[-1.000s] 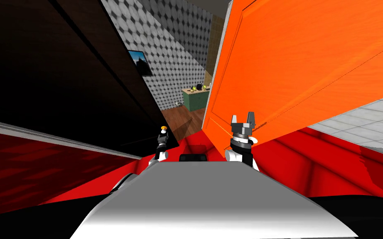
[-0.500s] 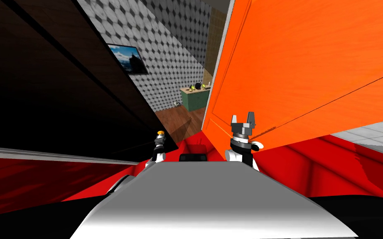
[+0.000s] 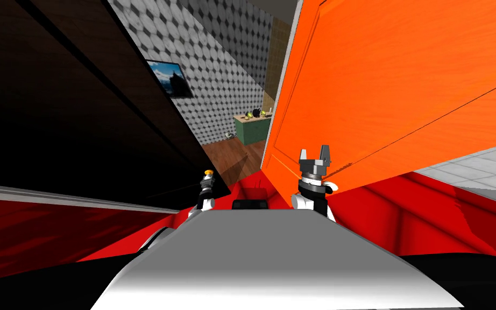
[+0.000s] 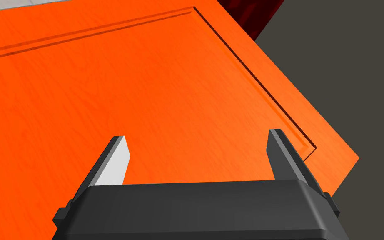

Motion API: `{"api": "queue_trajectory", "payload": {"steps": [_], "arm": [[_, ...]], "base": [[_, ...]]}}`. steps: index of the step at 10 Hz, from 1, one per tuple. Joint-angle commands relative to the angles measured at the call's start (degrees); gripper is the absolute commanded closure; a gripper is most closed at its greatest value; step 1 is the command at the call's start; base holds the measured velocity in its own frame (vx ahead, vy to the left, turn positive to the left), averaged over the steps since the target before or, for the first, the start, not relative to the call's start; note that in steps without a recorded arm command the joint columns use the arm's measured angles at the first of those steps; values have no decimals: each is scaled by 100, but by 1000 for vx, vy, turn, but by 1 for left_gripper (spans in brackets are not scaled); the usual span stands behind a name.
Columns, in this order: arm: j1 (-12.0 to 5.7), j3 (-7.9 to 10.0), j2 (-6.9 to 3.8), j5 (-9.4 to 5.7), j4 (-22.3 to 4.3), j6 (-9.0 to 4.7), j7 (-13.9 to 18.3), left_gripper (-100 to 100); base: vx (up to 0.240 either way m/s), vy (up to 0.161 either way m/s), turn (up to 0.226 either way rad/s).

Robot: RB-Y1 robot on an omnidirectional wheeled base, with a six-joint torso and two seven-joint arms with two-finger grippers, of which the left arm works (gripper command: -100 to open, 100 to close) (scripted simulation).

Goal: Pull the door open

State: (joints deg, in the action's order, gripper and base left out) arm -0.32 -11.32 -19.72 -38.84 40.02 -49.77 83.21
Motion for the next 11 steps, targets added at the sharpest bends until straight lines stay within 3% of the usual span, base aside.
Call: {"api": "queue_trajectory", "payload": {"steps": [1, 10, 11], "arm": [[41, -101, -72, 46, 33, -31, 121, 100], [299, -735, -525, 337, 239, -227, 876, 100], [271, -681, -487, 312, 194, -205, 805, 100]], "base": [[-112, 31, -82], [-209, 28, -90], [-103, 27, -32]]}}
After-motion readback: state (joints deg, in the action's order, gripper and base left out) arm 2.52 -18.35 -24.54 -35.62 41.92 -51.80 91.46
